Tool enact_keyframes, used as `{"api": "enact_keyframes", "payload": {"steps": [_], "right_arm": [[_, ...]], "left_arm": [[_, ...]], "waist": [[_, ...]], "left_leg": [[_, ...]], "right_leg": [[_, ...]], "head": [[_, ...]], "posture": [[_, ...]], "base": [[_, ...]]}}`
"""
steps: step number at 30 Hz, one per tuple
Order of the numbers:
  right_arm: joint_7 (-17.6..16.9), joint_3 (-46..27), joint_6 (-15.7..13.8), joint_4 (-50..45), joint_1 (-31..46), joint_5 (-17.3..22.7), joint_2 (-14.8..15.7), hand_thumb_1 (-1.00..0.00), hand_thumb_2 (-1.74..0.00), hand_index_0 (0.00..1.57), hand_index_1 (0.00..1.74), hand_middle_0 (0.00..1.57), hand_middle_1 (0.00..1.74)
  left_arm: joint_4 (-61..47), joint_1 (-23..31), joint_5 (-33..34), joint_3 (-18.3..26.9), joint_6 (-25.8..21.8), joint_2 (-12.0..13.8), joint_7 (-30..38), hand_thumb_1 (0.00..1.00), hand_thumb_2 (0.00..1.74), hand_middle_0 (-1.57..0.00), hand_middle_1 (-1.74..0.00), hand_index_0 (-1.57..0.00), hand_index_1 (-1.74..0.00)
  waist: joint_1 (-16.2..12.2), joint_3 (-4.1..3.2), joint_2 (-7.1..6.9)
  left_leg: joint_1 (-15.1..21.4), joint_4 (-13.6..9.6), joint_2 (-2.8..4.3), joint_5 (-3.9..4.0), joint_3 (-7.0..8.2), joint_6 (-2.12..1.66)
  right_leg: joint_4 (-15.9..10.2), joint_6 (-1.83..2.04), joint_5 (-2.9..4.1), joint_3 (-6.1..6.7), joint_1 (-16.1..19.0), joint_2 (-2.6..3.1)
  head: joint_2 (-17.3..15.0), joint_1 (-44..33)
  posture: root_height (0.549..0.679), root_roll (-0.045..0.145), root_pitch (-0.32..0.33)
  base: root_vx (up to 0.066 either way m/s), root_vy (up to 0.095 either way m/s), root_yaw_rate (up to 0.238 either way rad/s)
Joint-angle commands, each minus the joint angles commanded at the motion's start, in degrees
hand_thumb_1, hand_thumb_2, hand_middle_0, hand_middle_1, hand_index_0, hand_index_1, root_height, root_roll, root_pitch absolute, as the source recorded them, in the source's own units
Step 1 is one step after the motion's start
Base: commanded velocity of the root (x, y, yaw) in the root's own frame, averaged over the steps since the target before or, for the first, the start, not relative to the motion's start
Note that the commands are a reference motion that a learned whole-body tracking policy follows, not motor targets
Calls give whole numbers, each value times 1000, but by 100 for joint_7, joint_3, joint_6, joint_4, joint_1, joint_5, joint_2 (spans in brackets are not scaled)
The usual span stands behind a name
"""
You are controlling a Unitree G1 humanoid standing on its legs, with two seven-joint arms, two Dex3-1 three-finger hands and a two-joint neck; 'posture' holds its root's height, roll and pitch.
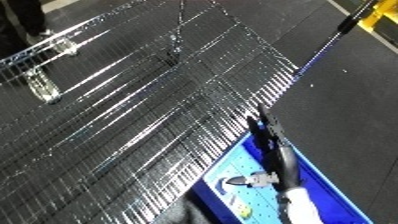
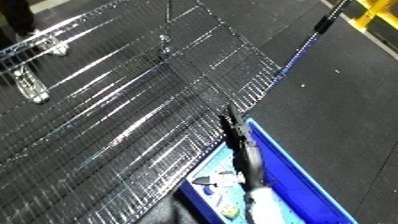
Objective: Pick up the object and place it into the box
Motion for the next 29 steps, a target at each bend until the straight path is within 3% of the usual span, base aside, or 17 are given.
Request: {"api": "enact_keyframes", "payload": {"steps": [6, 16, 21, 29], "right_arm": [[157, 140, 187, -122, -119, -122, 51, 0, 0, 0, 0, 0, 0], [153, 344, 349, -162, -143, -315, 320, 0, 0, 0, 0, 0, 0], [68, 423, 427, -72, -130, -569, 356, 0, 0, 0, 0, 0, 0], [105, 535, 412, 123, -76, -558, 414, 0, 0, 0, 0, 0, 0]], "left_arm": [[-15, 16, 90, 13, 149, 30, -54, 1000, 1740, -1570, -1740, -1570, -1740], [-79, 16, 286, 169, 394, 187, -91, 1000, 1740, -1570, -1740, -1570, -1740], [-97, 43, 337, 222, 488, 243, -140, 1000, 1740, -1570, -1740, -1570, -1740], [-72, 103, 418, 292, 530, 283, -212, 1000, 1740, -1570, -1740, -1570, -1740]], "waist": [[184, -32, -127], [454, -16, -383], [554, -1, -466], [654, 1, -571]], "left_leg": [[-32, 112, 21, -11, -100, 1], [-138, 268, 56, 8, -275, 29], [-167, 318, 58, 23, -348, 46], [-141, 308, 74, 48, -392, 56]], "right_leg": [[54, -37, -27, -98, 116, 1], [150, -60, -58, -253, 243, 104], [169, -45, -58, -303, 288, 148], [105, 2, -29, -363, 383, 176]], "head": [[-207, -639], [-386, -1542], [-530, -1864], [-625, -2140]], "posture": [[671, 81, -40], [670, 64, -59], [669, 55, -66], [669, 46, -74]], "base": [[42, -70, 120], [23, -83, 114], [16, -53, 87], [26, -37, 40]]}}
